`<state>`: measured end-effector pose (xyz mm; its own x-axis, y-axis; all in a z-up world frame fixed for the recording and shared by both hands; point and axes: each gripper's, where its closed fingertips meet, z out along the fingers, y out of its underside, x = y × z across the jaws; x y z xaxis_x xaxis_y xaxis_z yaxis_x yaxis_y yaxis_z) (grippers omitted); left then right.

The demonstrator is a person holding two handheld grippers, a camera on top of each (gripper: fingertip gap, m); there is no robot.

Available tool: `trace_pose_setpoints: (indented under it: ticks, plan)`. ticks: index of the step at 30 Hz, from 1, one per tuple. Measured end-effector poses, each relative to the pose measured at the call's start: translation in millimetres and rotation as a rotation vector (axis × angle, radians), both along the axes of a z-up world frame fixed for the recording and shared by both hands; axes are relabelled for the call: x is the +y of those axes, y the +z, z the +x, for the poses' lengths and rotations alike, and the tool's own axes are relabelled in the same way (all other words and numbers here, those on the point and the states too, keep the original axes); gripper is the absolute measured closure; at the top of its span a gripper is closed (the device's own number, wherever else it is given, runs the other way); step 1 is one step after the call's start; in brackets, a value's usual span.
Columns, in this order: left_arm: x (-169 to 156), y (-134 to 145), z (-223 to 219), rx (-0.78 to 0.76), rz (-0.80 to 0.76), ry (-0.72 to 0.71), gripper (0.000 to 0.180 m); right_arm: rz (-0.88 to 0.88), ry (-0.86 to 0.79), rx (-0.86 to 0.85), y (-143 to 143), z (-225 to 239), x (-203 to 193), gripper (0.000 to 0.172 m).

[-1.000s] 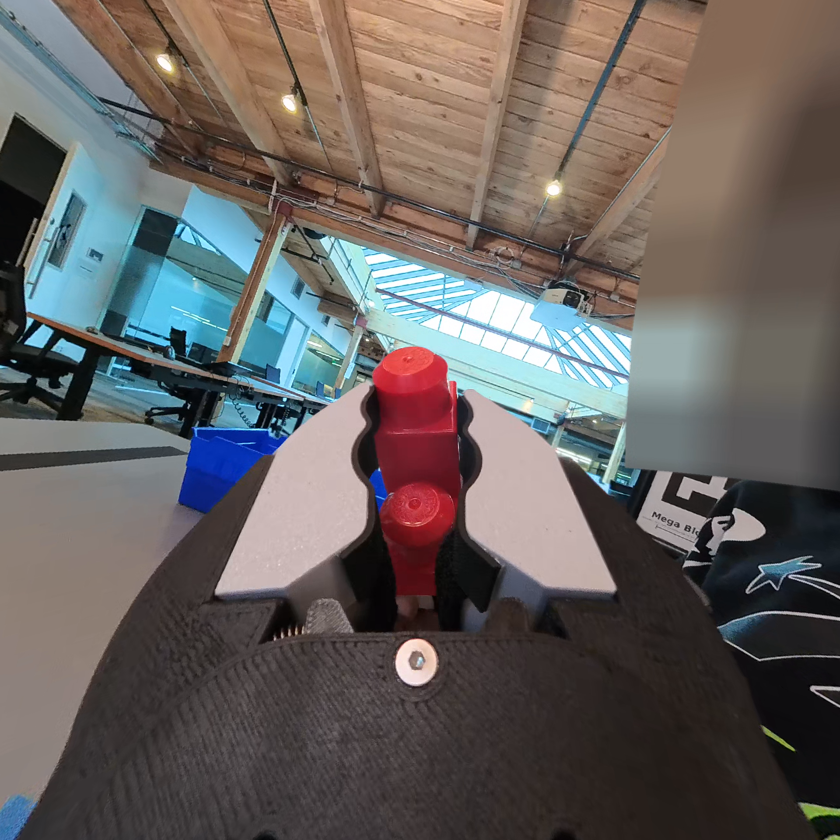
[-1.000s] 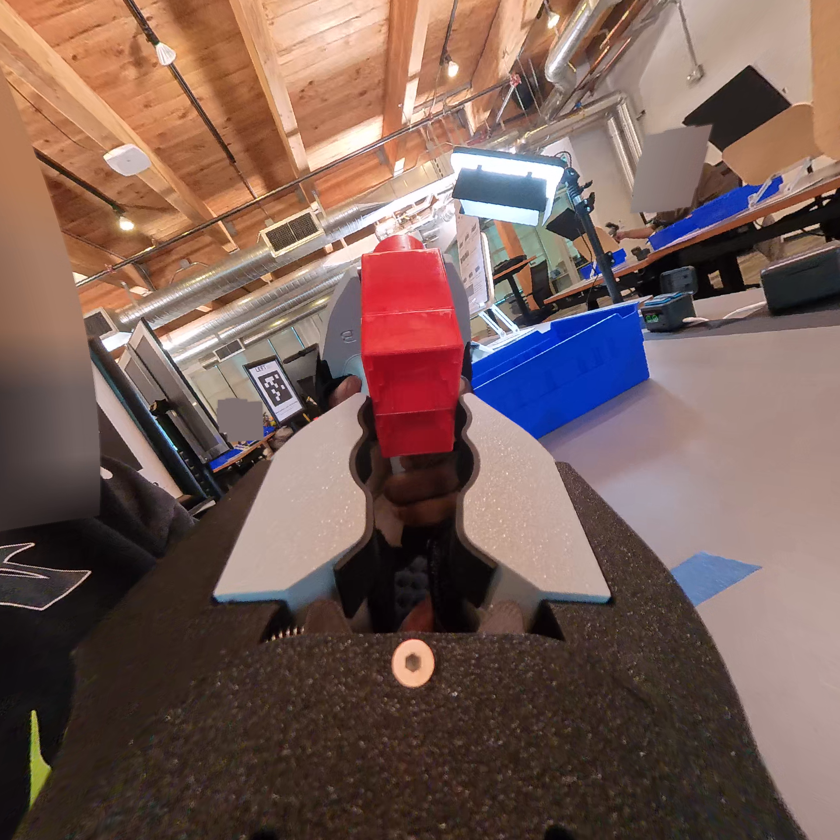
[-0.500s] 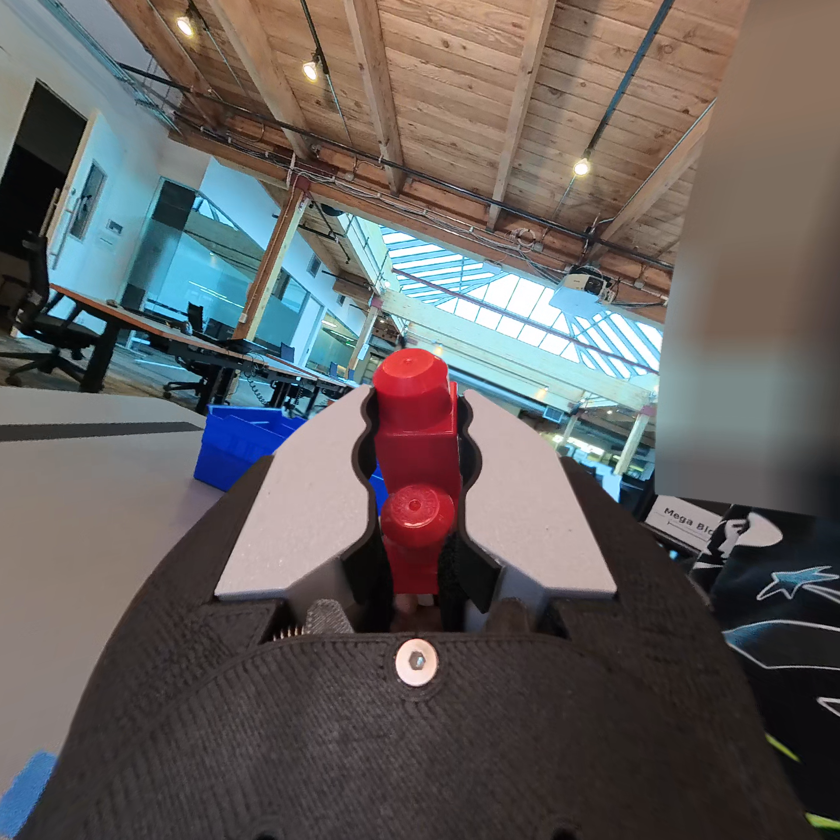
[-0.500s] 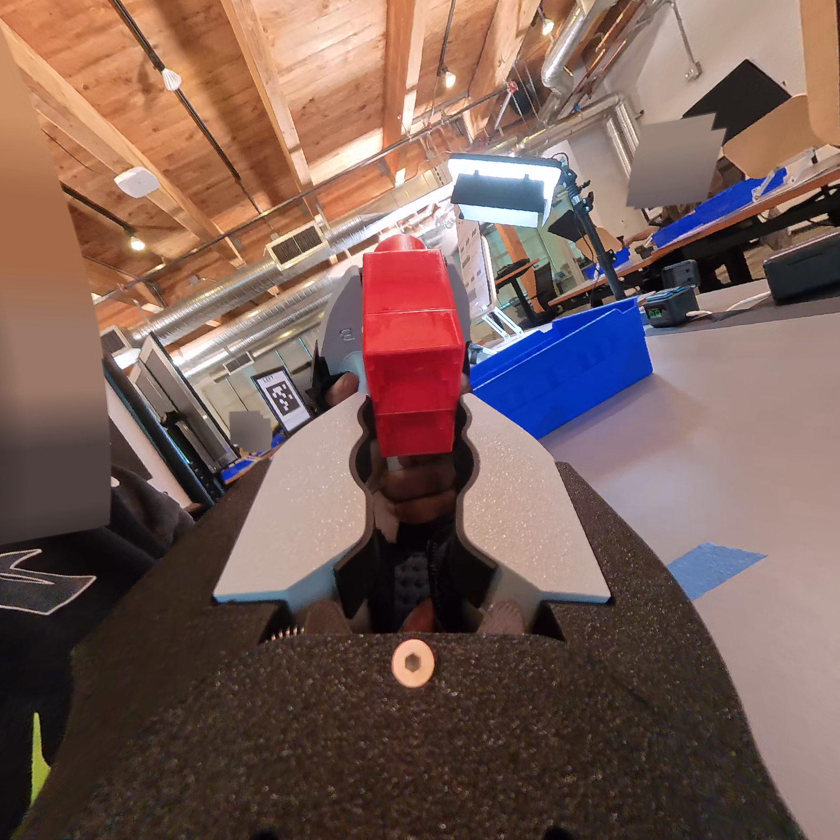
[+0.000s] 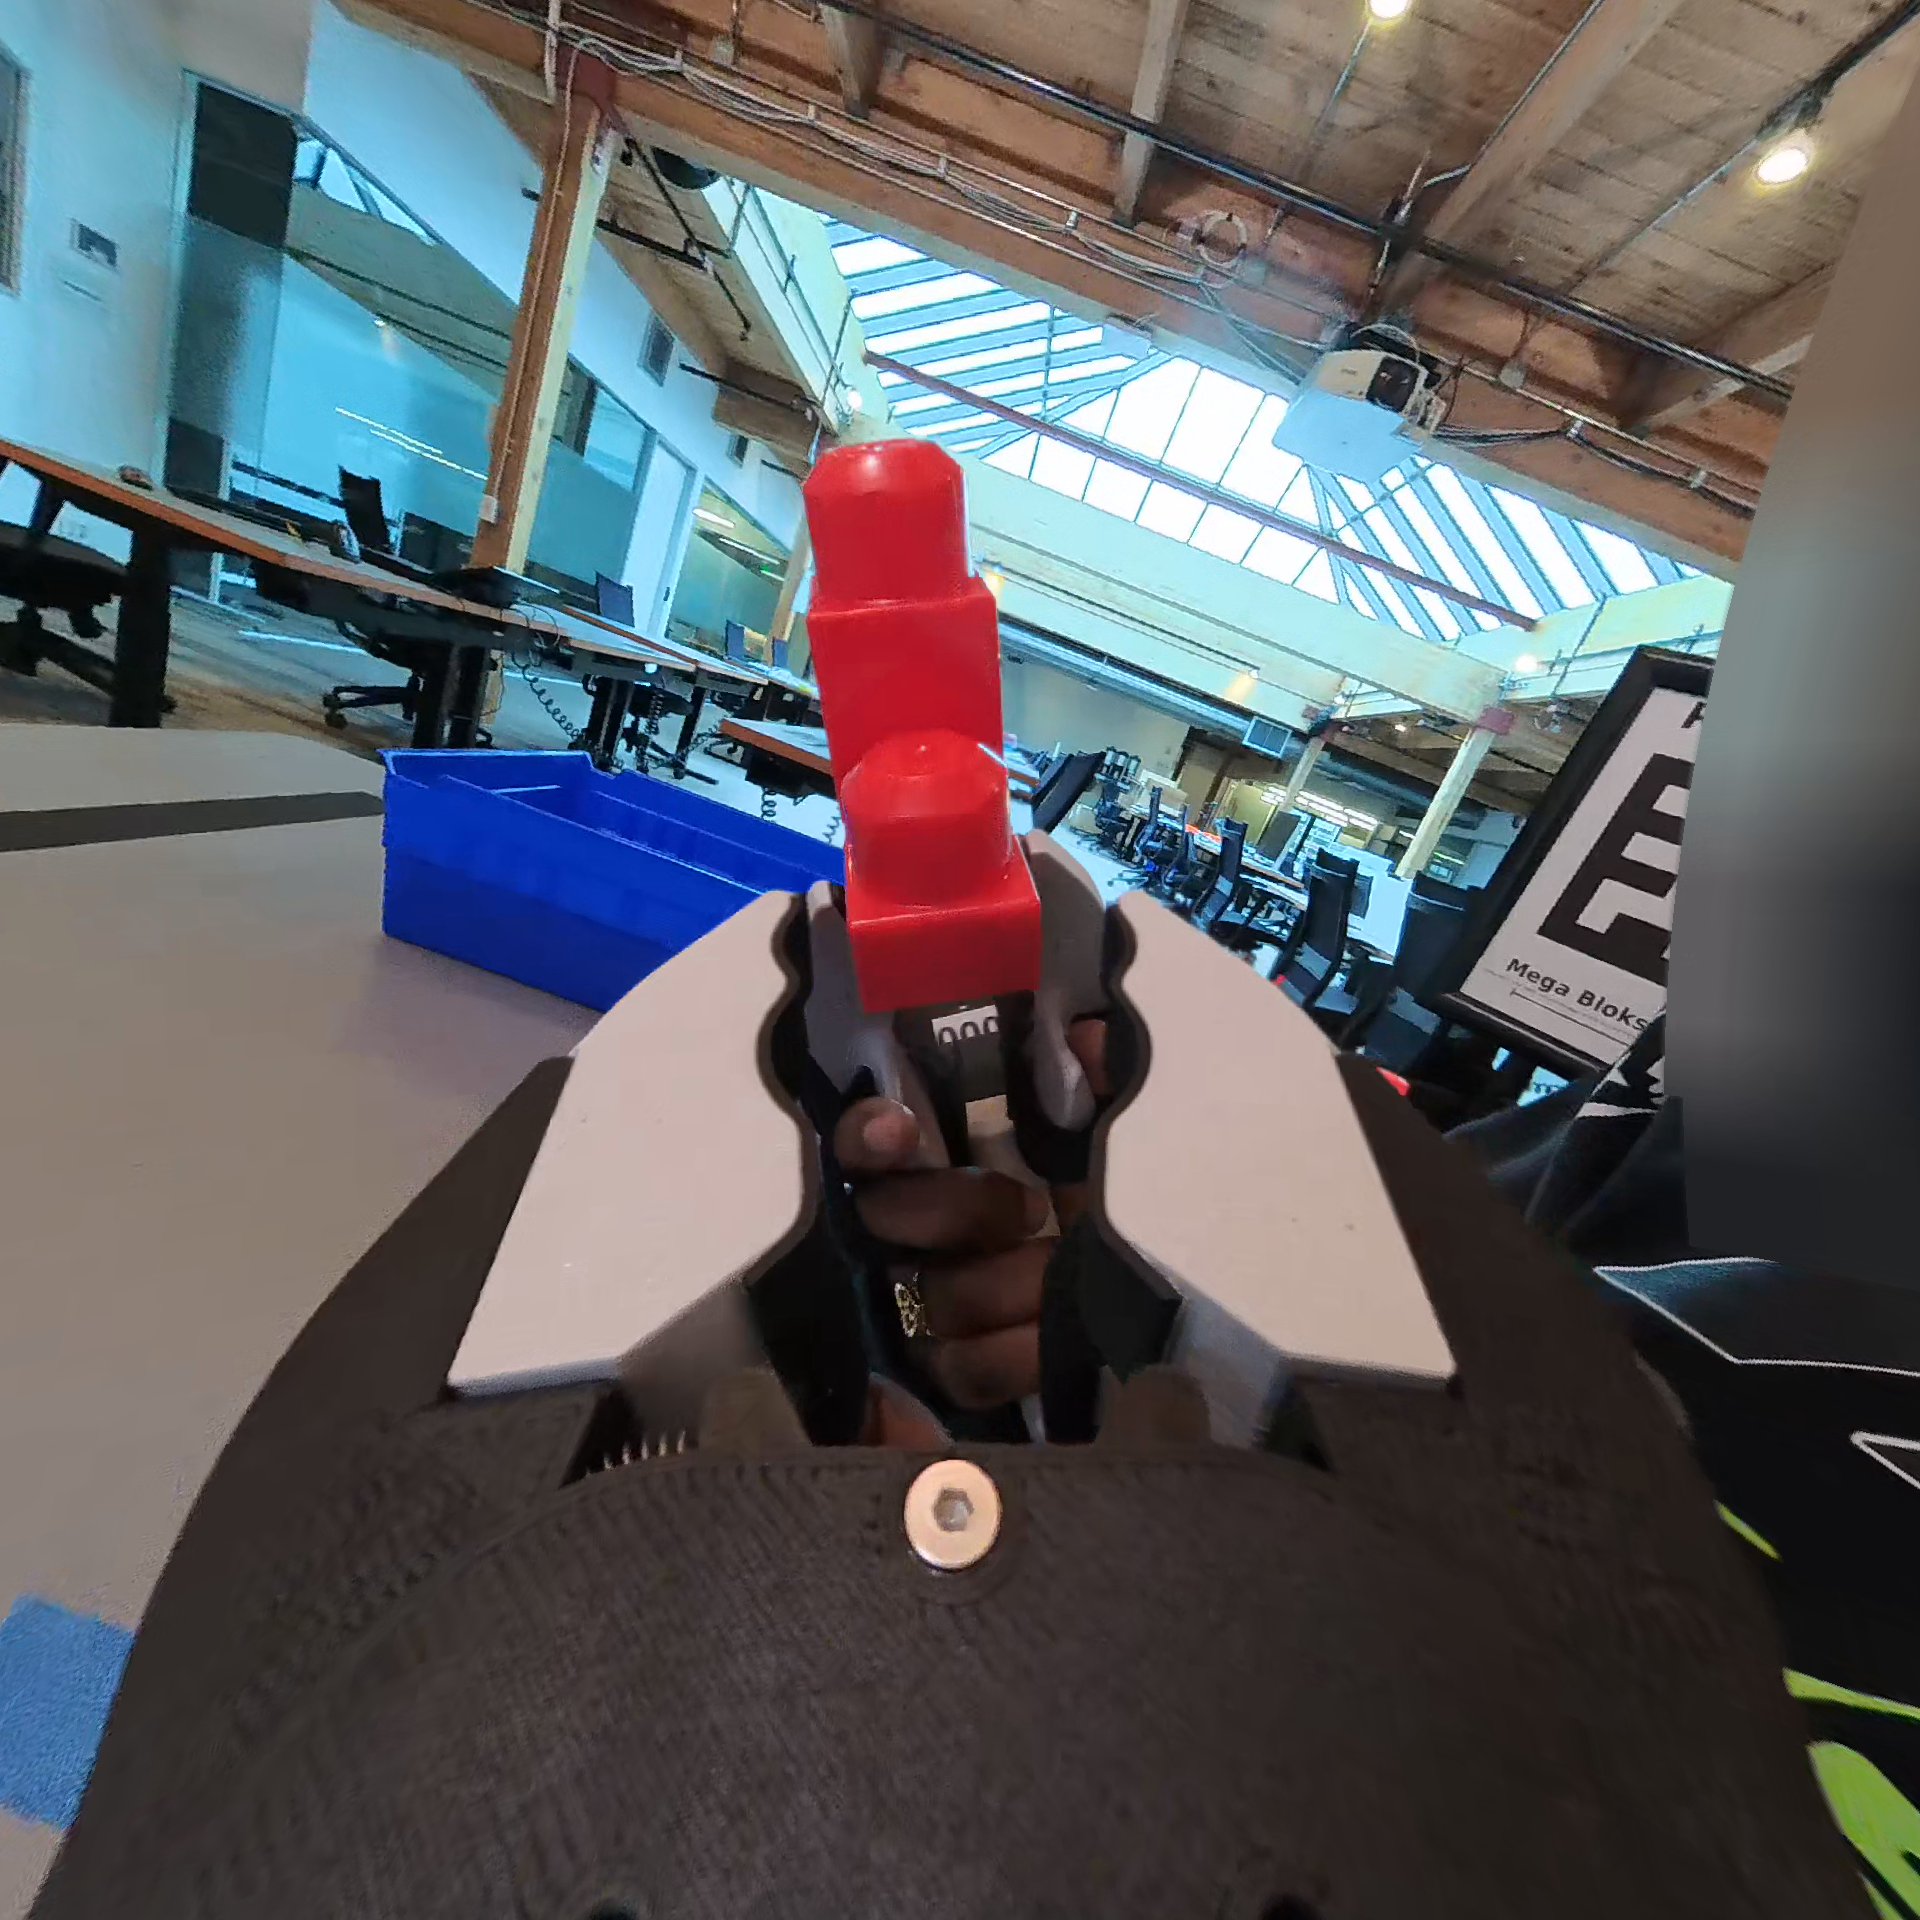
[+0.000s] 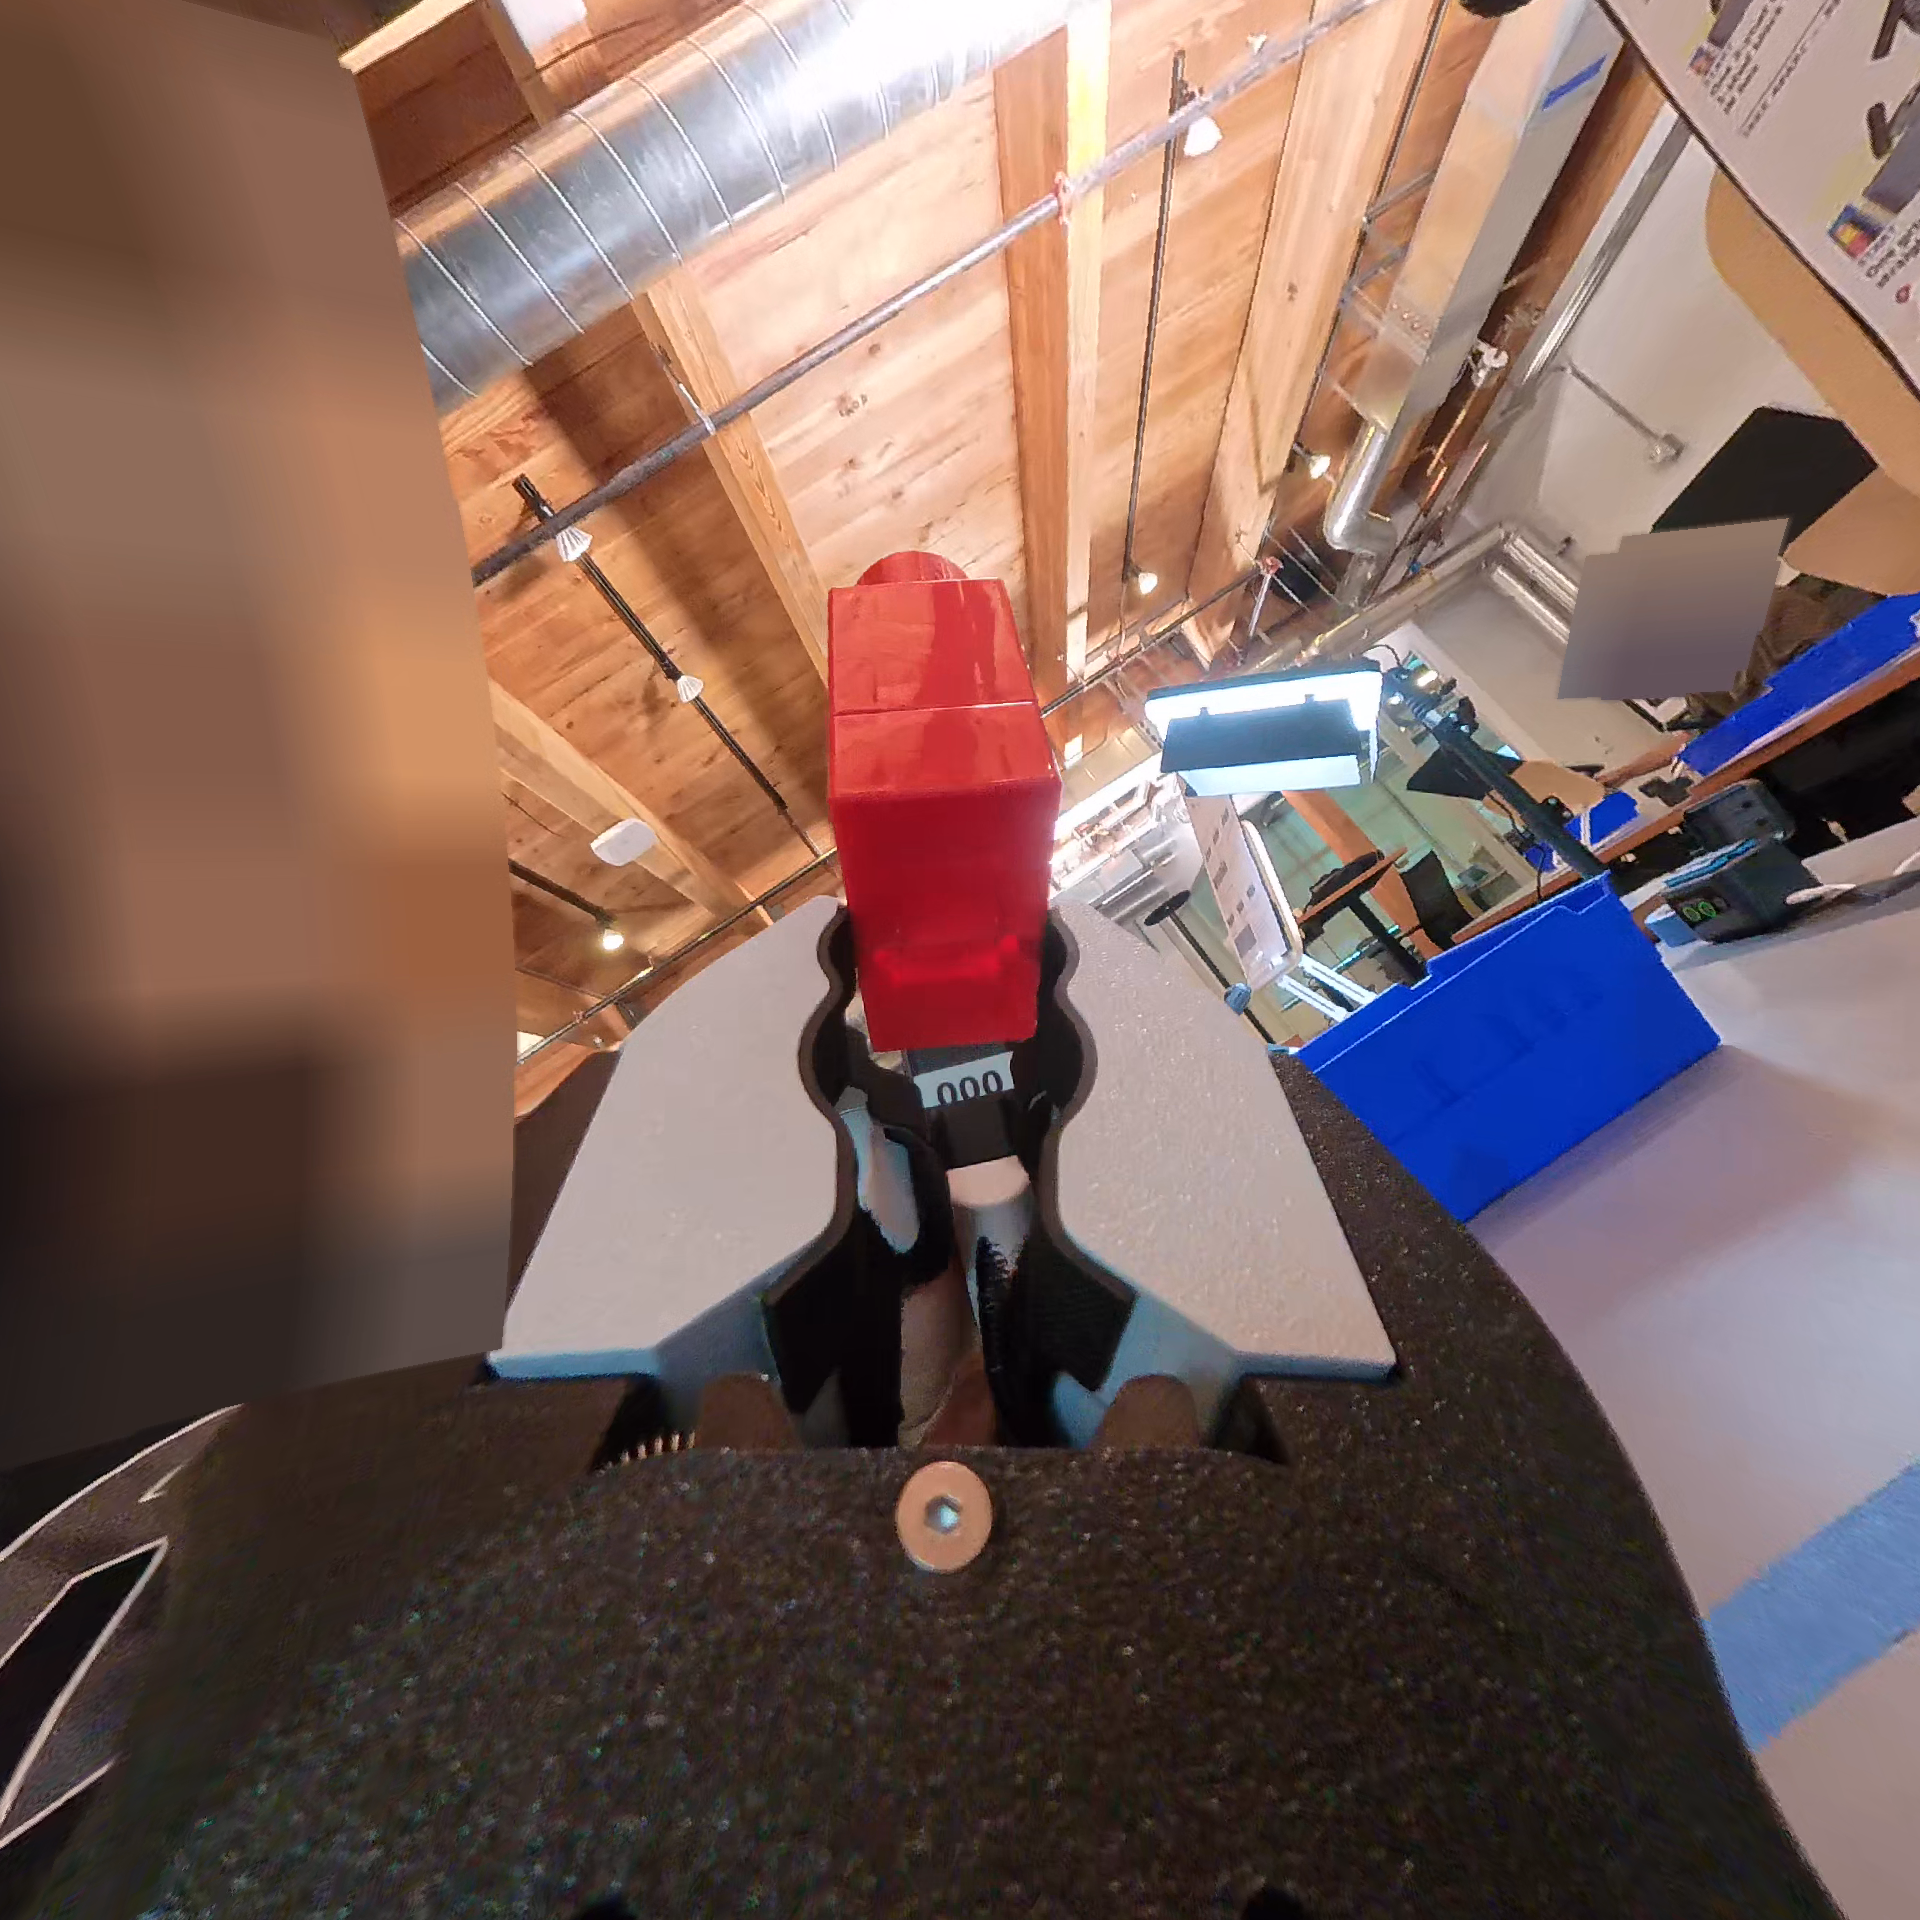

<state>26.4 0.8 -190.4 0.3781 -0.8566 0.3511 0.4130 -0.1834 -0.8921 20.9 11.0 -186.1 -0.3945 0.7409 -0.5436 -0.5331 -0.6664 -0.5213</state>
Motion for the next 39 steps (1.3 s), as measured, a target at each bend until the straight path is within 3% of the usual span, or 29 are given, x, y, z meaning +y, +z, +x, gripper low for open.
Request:
trace_pose_setpoints:
  ticks: [3,9,13,18,22,25,27,32,34,39]
  plan:
    - [-0.7,1.2,-3.9,-0.008,0.028,0.016,0.145,0.032,-0.011,-0.023,-1.3,-1.7,-3.3,0.137]
    - [-3.2,-6.2,-4.6,0.074,0.063,0.019,0.146,0.067,-0.023,-0.047,-5.0,-3.2,-5.3,0.137]
    - [0.1,-9.2,-10.5,0.198,0.152,0.133,0.146,0.098,-0.053,-0.145,-13.7,-3.7,-0.2,0.133]
    - [12.9,-21.0,-29.9,0.557,0.326,0.429,0.146,0.205,-0.207,-0.397,-23.4,10.1,19.3,0.108]
    - [26.9,-35.5,-45.6,0.979,0.486,0.717,0.146,0.434,-0.447,-0.678,-7.3,25.8,34.4,0.112]
    - [30.2,-42.2,-41.8,1.094,0.546,0.787,0.146,0.589,-0.508,-0.9,-5.8,18.7,35.3,0.115]
    - [31.0,-44.2,-41.1,1.142,0.577,0.814,0.146,0.639,-0.524,-0.992,-9.5,13.5,37.6,0.118]
    - [30.1,-45.9,-37.3,1.159,0.607,0.81,0.146,0.653,-0.474,-1.037,-19.3,3.1,37.4,0.126]
    - [29.5,-47.1,-35.4,1.166,0.622,0.804,0.146,0.671,-0.472,-1.03,-20.5,0.8,35.9,0.139]
    - [30.6,-50.9,-31.3,1.115,0.583,0.77,0.142,0.665,-0.5,-1.034,-22.9,4.3,39.0,0.139]
